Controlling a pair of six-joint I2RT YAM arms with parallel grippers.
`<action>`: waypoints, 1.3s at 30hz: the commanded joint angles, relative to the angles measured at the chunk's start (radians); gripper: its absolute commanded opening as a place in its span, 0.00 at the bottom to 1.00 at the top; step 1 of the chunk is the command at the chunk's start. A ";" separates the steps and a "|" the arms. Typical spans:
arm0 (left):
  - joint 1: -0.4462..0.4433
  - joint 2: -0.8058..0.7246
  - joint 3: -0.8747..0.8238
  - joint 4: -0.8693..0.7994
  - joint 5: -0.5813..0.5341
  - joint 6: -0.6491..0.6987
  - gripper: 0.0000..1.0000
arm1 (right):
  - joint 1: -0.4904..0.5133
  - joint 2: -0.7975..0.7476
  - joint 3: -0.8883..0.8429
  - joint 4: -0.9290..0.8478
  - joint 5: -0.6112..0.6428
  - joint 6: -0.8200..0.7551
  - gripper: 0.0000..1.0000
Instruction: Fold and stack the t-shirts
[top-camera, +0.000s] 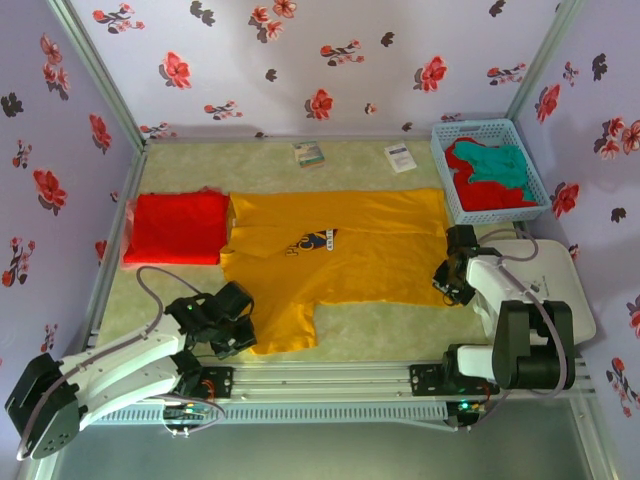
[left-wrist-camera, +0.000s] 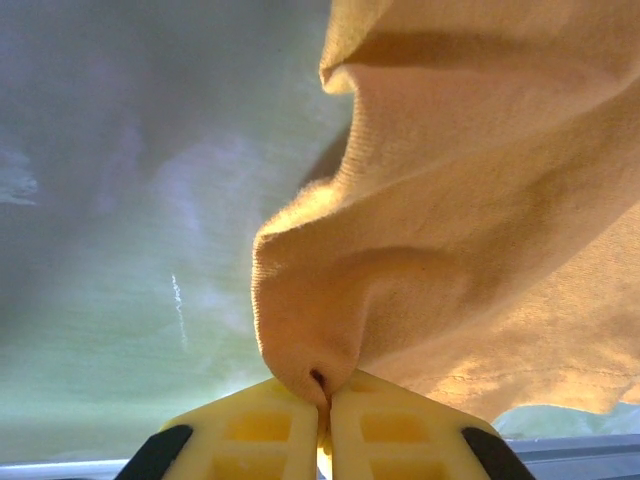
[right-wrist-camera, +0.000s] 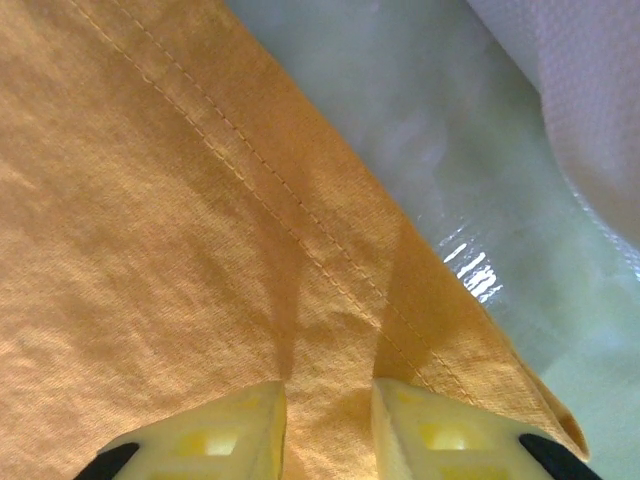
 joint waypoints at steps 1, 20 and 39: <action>-0.007 0.008 0.035 -0.044 -0.022 0.015 0.09 | -0.001 0.012 -0.026 -0.067 -0.026 0.003 0.46; -0.006 0.003 0.066 -0.068 -0.043 0.035 0.07 | 0.044 0.023 -0.081 -0.034 -0.001 0.061 0.36; 0.032 0.009 0.255 -0.181 -0.101 0.115 0.00 | 0.051 -0.005 0.004 -0.061 -0.004 0.007 0.03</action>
